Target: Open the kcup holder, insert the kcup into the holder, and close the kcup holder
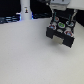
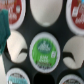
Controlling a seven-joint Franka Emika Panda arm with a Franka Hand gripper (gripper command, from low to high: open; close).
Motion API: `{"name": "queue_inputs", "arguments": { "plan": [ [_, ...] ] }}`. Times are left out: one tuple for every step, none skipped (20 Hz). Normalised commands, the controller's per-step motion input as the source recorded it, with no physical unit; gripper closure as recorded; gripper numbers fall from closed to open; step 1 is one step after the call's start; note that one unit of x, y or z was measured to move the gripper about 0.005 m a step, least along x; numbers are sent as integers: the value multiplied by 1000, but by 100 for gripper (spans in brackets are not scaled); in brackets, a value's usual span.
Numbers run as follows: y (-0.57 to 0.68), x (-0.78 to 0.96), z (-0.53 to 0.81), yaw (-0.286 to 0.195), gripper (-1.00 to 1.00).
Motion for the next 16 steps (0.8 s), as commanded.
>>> {"name": "queue_inputs", "arguments": {
  "plan": [
    [-459,690,151,13,-100],
    [-462,713,151,7,-100],
    [-452,718,141,6,-100],
    [-436,736,108,6,-100],
    [-397,752,54,7,-100],
    [-368,764,18,12,-100],
    [-350,757,5,24,-100],
    [-306,719,2,40,-100],
    [-297,700,-2,48,-100],
    [-280,697,-2,52,-100],
    [-249,704,2,54,-100],
    [-98,772,-11,47,-100],
    [-61,787,-2,49,-100],
    [-31,777,-4,57,-100],
    [-12,759,-19,63,-100],
    [27,719,-60,81,-100]
  ]
}}
